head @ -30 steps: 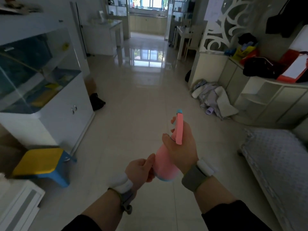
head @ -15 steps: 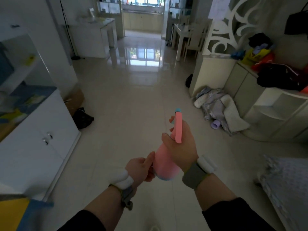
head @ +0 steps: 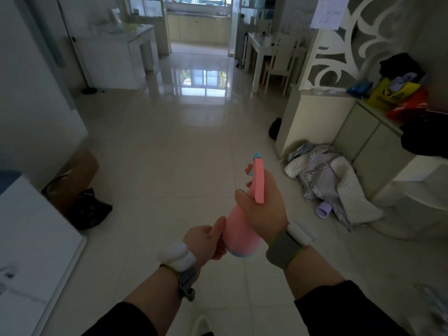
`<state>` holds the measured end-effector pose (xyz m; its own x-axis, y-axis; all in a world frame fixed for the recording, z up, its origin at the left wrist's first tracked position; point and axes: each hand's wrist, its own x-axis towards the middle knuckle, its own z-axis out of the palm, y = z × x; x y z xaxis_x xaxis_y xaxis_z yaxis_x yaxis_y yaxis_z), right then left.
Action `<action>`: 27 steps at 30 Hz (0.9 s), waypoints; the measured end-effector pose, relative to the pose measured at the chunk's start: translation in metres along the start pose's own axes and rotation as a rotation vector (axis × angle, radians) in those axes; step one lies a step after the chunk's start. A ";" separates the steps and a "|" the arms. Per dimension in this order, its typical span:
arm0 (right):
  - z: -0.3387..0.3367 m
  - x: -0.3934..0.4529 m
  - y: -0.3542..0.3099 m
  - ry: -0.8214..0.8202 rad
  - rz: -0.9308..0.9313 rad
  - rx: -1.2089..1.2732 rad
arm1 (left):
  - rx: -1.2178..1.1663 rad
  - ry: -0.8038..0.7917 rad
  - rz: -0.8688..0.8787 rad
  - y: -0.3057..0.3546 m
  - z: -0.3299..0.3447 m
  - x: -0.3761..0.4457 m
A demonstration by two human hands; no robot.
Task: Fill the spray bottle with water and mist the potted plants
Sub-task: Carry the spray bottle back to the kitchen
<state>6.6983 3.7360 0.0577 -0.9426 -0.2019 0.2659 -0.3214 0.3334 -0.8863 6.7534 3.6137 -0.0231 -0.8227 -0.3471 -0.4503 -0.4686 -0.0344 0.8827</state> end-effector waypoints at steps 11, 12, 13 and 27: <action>0.034 0.258 0.060 0.073 0.022 -0.033 | 0.034 -0.075 -0.043 0.138 0.024 0.235; 0.036 0.281 0.069 0.071 0.027 -0.026 | 0.025 -0.083 -0.042 0.150 0.029 0.256; 0.039 0.312 0.081 0.072 0.026 -0.026 | 0.018 -0.097 -0.045 0.162 0.036 0.286; 0.066 0.665 0.171 -0.003 -0.026 -0.083 | -0.037 -0.034 -0.084 0.331 0.095 0.592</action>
<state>6.0223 3.5982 0.0583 -0.9335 -0.2145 0.2872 -0.3524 0.4032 -0.8445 6.0806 3.4854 -0.0104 -0.7915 -0.3097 -0.5269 -0.5250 -0.0968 0.8456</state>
